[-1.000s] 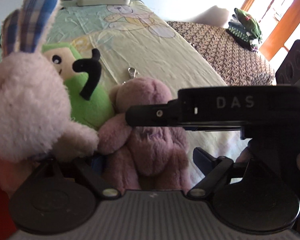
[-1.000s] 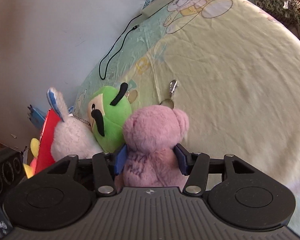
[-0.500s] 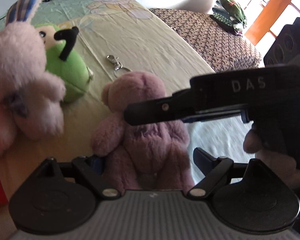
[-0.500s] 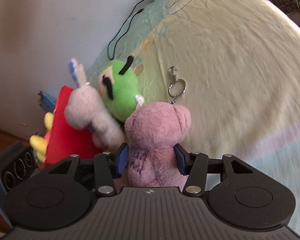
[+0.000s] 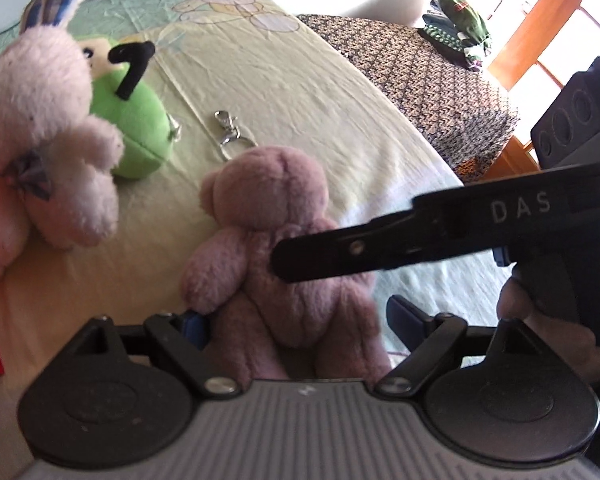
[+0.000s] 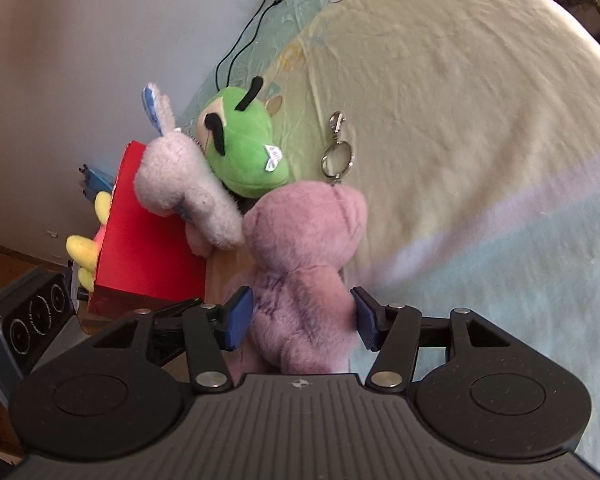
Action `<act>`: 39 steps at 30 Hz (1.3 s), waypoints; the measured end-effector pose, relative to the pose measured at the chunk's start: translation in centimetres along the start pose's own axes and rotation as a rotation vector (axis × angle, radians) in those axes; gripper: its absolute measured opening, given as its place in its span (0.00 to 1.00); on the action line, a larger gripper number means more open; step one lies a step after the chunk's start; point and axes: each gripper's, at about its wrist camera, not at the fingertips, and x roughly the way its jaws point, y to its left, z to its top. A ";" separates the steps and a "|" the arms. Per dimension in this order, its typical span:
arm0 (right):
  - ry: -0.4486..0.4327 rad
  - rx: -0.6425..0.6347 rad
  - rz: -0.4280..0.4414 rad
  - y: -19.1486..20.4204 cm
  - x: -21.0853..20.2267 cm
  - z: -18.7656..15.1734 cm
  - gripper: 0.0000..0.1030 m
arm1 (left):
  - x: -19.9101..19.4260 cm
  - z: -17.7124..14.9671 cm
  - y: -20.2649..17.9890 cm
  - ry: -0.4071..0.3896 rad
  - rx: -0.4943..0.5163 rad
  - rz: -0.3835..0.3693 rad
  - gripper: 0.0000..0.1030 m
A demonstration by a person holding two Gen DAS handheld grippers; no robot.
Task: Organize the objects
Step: 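Lift the pink teddy bear off the bed with the right gripper, then carry the pink teddy bear with the right gripper over the red box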
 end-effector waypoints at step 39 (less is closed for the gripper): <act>-0.184 -0.398 0.318 17.9 -1.6 0.2 0.39 | -19.2 -1.2 3.6 -0.435 -0.111 0.129 0.85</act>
